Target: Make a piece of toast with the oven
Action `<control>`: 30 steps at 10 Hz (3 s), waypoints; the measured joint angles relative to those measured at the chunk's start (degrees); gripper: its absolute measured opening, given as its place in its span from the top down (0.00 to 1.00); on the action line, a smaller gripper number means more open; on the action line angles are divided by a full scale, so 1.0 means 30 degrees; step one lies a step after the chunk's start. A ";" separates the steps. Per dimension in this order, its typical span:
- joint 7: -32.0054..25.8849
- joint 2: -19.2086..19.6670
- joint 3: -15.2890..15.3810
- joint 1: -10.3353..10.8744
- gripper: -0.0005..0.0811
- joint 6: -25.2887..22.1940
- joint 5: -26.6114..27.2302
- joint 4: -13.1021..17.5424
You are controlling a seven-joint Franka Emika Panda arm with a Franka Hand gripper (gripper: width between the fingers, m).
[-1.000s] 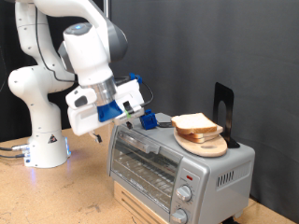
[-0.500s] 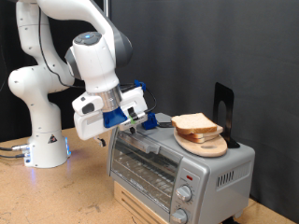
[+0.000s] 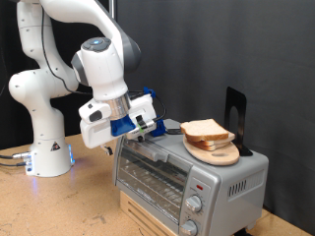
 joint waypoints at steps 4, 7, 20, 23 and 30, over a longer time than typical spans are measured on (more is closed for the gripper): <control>0.3536 -0.0526 0.0288 -0.0934 0.16 0.0026 -0.4297 -0.0008; 0.4380 -0.0258 0.0124 -0.2016 0.16 0.0544 -0.5947 -0.0052; -0.0331 0.2593 -0.0230 -0.3003 0.16 0.4011 -0.1918 -0.0114; -0.1416 0.2020 -0.0231 -0.3003 0.16 0.2417 -0.0659 0.0334; -0.0726 0.1305 -0.0222 -0.3034 0.16 0.1357 -0.2106 0.0572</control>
